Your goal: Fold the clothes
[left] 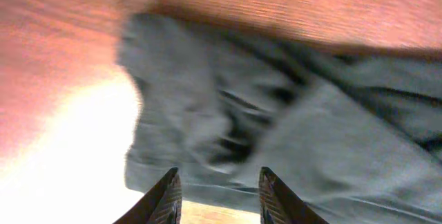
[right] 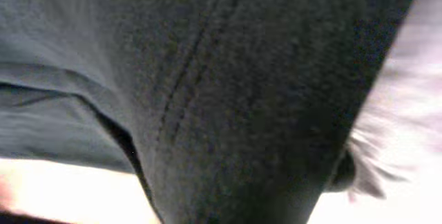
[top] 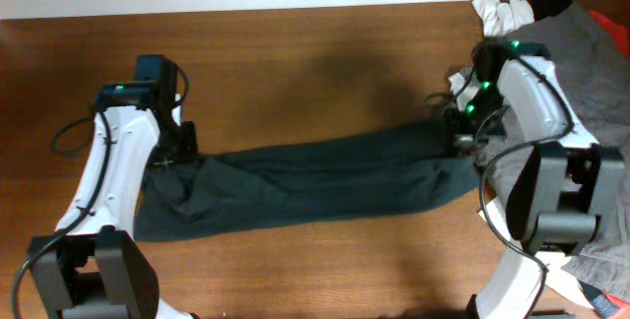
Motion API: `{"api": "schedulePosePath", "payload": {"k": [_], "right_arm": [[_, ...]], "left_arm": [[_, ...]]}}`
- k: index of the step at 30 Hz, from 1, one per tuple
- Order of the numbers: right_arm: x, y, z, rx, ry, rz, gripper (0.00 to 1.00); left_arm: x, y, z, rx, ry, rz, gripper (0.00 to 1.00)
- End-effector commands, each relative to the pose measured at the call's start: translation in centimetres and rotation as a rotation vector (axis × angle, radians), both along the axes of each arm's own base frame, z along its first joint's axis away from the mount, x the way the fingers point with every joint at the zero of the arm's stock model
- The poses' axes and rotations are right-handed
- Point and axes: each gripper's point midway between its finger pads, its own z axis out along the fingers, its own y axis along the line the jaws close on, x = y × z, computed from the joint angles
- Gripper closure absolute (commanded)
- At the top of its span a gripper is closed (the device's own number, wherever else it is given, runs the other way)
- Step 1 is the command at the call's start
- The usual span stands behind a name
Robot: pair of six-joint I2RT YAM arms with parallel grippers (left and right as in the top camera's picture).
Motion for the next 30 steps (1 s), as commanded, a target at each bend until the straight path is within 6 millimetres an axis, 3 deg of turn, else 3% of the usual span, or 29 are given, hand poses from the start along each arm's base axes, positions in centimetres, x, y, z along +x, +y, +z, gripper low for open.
{"api": "schedulePosePath", "payload": {"k": [1, 7, 12, 13, 24, 30], "right_arm": [[0.5, 0.8, 2.2, -0.069, -0.041, 0.029, 0.96], [0.4, 6.2, 2.1, -0.072, -0.054, 0.122, 0.96], [0.5, 11.8, 1.4, -0.073, -0.090, 0.194, 0.96], [0.2, 13.8, 1.0, -0.071, -0.093, 0.236, 0.96], [-1.5, 22.1, -3.1, -0.055, -0.093, 0.412, 0.96], [-1.3, 26.5, -3.4, -0.003, -0.191, 0.489, 0.92]], "left_arm": [[-0.2, 2.4, 0.2, 0.020, -0.013, 0.123, 0.63], [-0.1, 2.7, 0.1, -0.025, -0.024, 0.156, 0.63], [-0.1, 2.6, 0.1, -0.029, -0.024, 0.156, 0.63], [-0.1, 2.6, 0.1, -0.029, -0.024, 0.156, 0.63], [-0.1, 2.3, 0.1, -0.048, -0.025, 0.154, 0.63], [-0.1, 2.3, 0.1, -0.048, -0.025, 0.154, 0.63]]}}
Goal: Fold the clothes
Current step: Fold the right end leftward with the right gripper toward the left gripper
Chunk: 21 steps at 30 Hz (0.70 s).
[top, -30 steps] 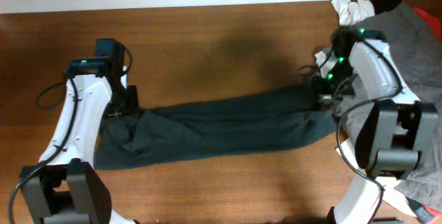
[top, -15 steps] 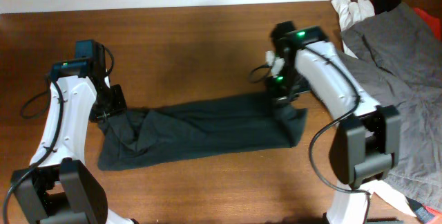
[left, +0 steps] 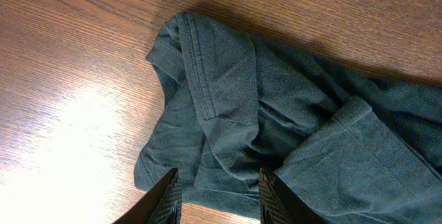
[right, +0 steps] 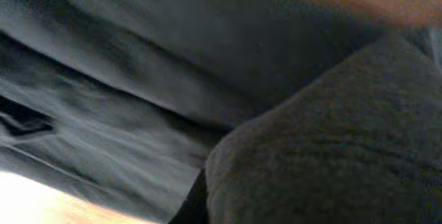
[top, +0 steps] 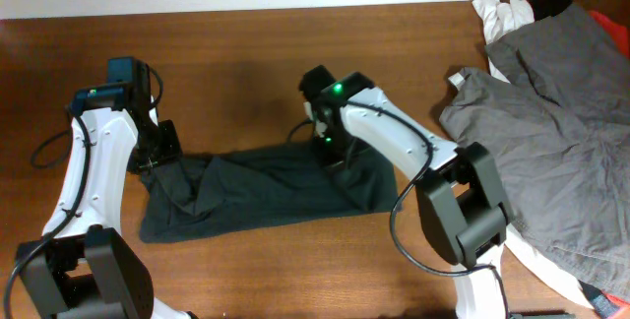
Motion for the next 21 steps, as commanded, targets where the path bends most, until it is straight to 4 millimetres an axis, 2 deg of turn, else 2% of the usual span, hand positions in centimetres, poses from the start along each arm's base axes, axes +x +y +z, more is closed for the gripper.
{"api": "schedulePosePath", "payload": {"k": [1, 3, 7, 8, 10, 12, 17, 21], "right_arm": [[-0.5, 2.5, 0.2, 0.037, -0.024, 0.041, 0.91], [-0.7, 3.3, 0.2, 0.045, -0.033, 0.058, 0.87], [-1.0, 4.4, 0.3, 0.060, -0.047, 0.083, 0.59], [-1.2, 4.8, 0.3, 0.071, -0.045, 0.088, 0.56], [-1.6, 6.0, 0.5, 0.138, -0.021, 0.115, 0.56], [-3.0, 8.0, 1.2, 0.271, 0.032, 0.244, 0.55], [-2.5, 7.3, 1.2, 0.248, 0.014, 0.247, 0.53], [-0.5, 4.0, 2.9, 0.109, -0.064, 0.157, 0.55]], "left_arm": [[0.2, -0.1, 0.1, -0.009, -0.010, 0.012, 0.63], [0.2, -0.1, 0.1, -0.009, -0.010, 0.012, 0.63], [0.2, -0.1, 0.1, -0.009, -0.010, 0.012, 0.63], [0.2, -0.1, 0.1, -0.009, -0.010, 0.012, 0.63], [0.2, -0.1, 0.1, -0.009, -0.010, 0.012, 0.63], [0.2, -0.1, 0.1, -0.009, -0.010, 0.012, 0.63], [0.2, -0.1, 0.1, -0.008, -0.011, 0.012, 0.63], [0.2, -0.1, 0.1, -0.008, -0.011, 0.012, 0.63]]}}
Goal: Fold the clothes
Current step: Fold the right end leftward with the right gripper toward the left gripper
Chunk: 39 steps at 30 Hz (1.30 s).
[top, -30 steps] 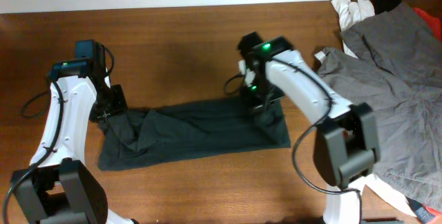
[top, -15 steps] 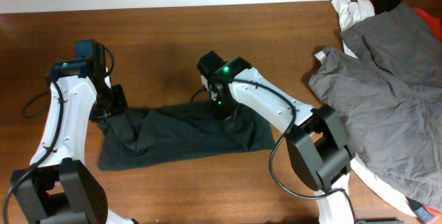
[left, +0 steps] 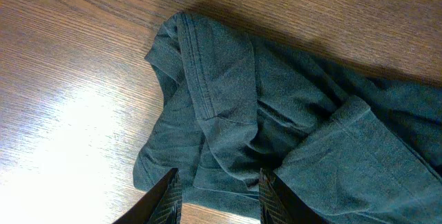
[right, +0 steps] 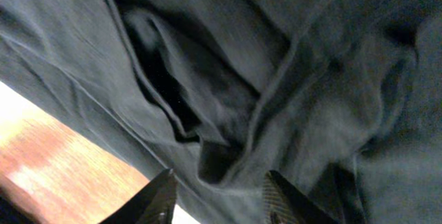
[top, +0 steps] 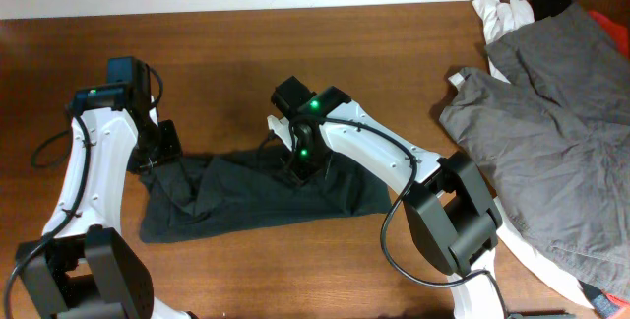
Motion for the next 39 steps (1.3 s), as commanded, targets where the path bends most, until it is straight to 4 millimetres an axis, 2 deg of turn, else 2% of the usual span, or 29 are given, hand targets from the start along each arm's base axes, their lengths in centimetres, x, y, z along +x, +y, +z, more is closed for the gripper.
{"api": "schedulePosePath", "payload": {"k": [1, 2, 3, 4, 7, 11, 18, 21, 28, 35, 36, 39], "right_arm": [[2.7, -2.8, 3.0, -0.090, -0.123, -0.086, 0.56], [3.4, -4.0, 3.8, -0.133, -0.154, -0.137, 0.56], [4.4, -6.6, 5.4, -0.217, -0.208, -0.247, 0.55], [4.6, -7.7, 6.0, -0.243, -0.218, -0.289, 0.55], [4.0, -9.7, 6.1, -0.265, -0.161, -0.323, 0.55], [2.9, -12.4, 4.1, -0.333, -0.077, -0.438, 0.56], [1.3, -13.4, 0.1, -0.368, -0.031, -0.463, 0.56], [0.0, -12.4, -2.0, -0.321, 0.012, -0.449, 0.56], [-0.2, -9.3, -2.2, -0.203, 0.017, -0.328, 0.57], [-3.4, -3.2, -1.6, 0.003, 0.078, -0.045, 0.56], [-4.3, -1.7, -1.3, 0.059, 0.086, 0.036, 0.56], [-5.5, -0.2, -1.1, 0.096, 0.086, 0.120, 0.53]], "left_arm": [[0.2, -0.1, 0.1, -0.007, -0.010, 0.013, 0.63], [0.2, -0.1, 0.1, -0.007, -0.012, 0.013, 0.63], [0.3, -0.1, 0.1, -0.007, -0.013, 0.013, 0.63], [0.3, -0.1, 0.1, -0.007, -0.014, 0.013, 0.63], [0.4, -0.1, 0.2, -0.006, -0.019, 0.013, 0.62], [0.6, 0.0, 0.2, -0.005, -0.028, 0.013, 0.62], [0.6, 0.0, 0.2, -0.005, -0.027, 0.013, 0.62], [0.6, -0.1, 0.2, -0.008, -0.028, 0.013, 0.62], [0.6, -0.3, 0.1, -0.020, -0.029, 0.011, 0.62], [0.7, -0.3, 0.2, -0.020, -0.029, 0.011, 0.62], [0.7, -0.3, 0.2, -0.020, -0.029, 0.011, 0.62], [0.6, -0.3, 0.1, -0.020, -0.029, 0.011, 0.62]]}}
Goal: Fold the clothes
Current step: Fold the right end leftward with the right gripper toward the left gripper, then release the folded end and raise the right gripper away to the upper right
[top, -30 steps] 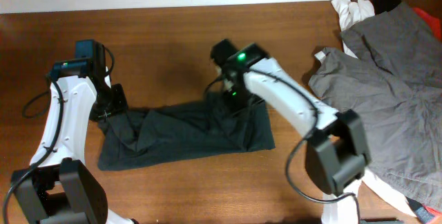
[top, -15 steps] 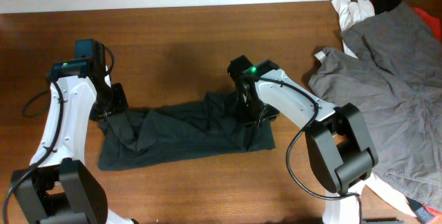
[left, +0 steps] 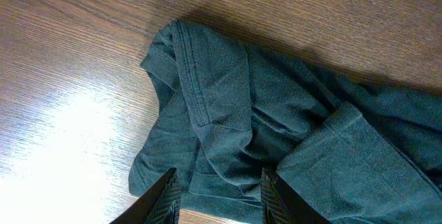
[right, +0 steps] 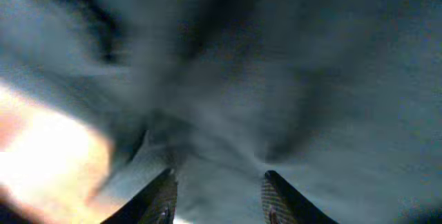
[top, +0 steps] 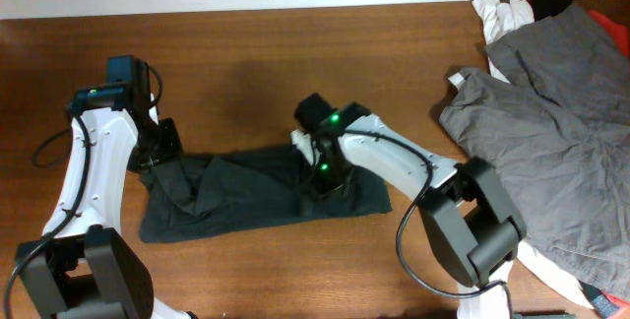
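A dark green garment (top: pixel 256 193) lies folded over on itself on the wooden table (top: pixel 295 53), left of the middle. My left gripper (top: pixel 150 164) hovers open over its crumpled left end; in the left wrist view the gripper (left: pixel 219 200) has the hem and collar folds (left: pixel 207 106) just ahead of its fingertips. My right gripper (top: pixel 321 176) is low over the doubled right part, open. In the blurred right wrist view, my right gripper (right: pixel 217 196) has only dark fabric (right: pixel 276 79) between and beyond its fingers.
A heap of grey clothes (top: pixel 551 112) covers the table's right side, with white cloth (top: pixel 497 12) and a black item (top: pixel 551 0) at the back right corner. A red edge (top: pixel 615 24) shows at the far right.
My right gripper has moved a little to the right and toward the front edge, still open, over the doubled layer. The left gripper and the garment's left end stay about where they were.
The garment first lay stretched long across the table, my right gripper at its right end and my left at its left end. Then the right end had been brought over to the middle, halving its length. After that the right gripper was open above the fold, as now.
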Motion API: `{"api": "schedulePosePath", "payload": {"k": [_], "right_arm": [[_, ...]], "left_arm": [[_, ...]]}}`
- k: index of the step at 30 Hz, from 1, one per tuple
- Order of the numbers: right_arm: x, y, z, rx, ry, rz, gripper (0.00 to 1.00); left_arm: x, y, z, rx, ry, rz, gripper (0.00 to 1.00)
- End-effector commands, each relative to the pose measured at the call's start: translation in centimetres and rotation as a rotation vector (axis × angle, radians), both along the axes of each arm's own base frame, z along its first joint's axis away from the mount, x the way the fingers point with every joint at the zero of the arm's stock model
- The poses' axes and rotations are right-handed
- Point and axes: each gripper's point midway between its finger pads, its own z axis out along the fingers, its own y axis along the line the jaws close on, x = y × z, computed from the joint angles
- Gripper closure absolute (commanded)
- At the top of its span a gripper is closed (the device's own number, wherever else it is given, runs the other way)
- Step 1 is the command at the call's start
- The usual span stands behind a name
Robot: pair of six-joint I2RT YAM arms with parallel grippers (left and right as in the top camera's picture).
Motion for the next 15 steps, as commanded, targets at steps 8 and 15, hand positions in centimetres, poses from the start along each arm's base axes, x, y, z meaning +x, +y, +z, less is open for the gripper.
{"api": "schedulePosePath", "payload": {"k": [8, 15], "right_arm": [[3.1, -0.5, 5.2, 0.022, -0.147, 0.053, 0.52], [11.2, -3.3, 10.1, 0.054, -0.369, -0.137, 0.57]], "left_arm": [[0.2, -0.1, 0.1, -0.011, -0.009, 0.012, 0.62], [0.2, -0.2, 0.1, -0.011, -0.009, 0.012, 0.57]]}}
